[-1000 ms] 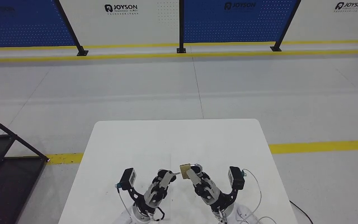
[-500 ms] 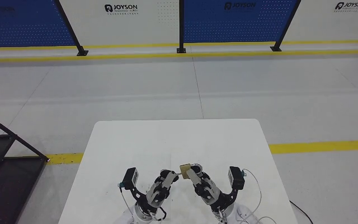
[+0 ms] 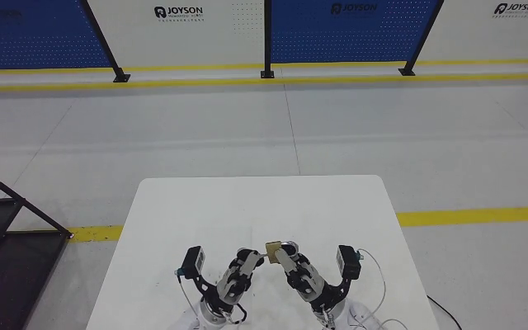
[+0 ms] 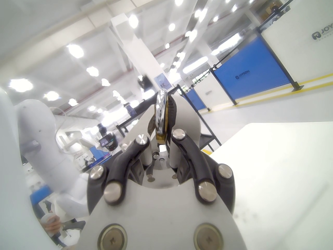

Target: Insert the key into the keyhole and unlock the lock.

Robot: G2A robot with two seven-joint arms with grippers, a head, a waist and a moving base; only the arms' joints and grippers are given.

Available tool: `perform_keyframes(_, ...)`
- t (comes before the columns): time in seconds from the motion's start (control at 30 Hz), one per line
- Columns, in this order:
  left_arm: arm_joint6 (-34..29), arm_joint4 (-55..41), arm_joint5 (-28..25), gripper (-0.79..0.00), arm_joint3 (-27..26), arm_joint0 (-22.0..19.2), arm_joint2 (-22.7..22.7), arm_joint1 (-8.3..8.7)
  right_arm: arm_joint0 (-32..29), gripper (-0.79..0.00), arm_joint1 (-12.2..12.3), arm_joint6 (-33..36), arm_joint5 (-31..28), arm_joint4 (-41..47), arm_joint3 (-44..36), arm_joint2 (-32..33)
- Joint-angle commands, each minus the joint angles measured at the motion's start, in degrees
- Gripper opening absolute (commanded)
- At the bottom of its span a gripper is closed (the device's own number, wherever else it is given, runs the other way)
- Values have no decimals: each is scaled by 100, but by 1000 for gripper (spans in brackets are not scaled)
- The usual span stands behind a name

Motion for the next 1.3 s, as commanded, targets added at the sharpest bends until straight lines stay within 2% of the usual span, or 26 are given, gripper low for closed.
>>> perform_keyframes(0.0,1,5,1,-785,12,-9,2,-11,19,-785,-4,70,103,54,-36,-24)
perform_keyframes(1.27,-25,139,-25,-785,-2,37,-84,-134,-2,-785,26,124,76,184,-76,-30)
